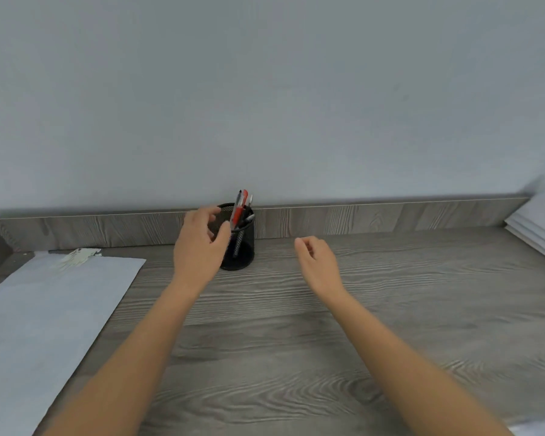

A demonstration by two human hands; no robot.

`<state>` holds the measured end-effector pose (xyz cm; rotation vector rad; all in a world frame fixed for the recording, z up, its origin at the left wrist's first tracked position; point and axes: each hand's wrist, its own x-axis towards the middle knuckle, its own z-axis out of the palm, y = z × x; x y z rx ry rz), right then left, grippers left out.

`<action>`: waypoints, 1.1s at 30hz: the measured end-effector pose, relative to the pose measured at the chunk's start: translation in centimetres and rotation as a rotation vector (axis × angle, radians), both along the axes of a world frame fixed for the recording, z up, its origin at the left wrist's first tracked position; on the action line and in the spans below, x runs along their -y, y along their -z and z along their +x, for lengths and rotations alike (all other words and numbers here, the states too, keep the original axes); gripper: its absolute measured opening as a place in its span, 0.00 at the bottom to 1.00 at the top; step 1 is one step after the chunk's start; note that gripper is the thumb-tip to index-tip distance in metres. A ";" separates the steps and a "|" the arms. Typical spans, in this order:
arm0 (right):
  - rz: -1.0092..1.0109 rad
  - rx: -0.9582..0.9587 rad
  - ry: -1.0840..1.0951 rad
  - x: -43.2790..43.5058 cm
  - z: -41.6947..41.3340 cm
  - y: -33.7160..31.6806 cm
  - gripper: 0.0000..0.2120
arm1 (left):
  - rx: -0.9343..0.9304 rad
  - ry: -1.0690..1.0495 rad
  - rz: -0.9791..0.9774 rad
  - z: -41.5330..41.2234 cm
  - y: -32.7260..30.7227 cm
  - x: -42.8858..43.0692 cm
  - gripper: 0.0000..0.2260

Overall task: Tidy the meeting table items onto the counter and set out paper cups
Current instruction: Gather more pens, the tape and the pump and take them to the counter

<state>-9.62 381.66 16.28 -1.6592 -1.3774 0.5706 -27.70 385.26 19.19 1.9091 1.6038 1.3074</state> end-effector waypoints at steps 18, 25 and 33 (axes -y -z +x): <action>-0.357 0.336 0.505 34.9 15.6 7.8 0.17 | -0.514 0.651 -0.088 21.2 6.7 23.0 0.15; -0.624 -0.028 1.078 57.1 16.9 13.1 0.16 | -0.495 1.332 -0.405 32.2 12.3 42.2 0.11; -0.590 -0.368 1.680 71.8 10.8 14.4 0.15 | -0.790 1.794 -0.571 36.6 17.1 55.9 0.17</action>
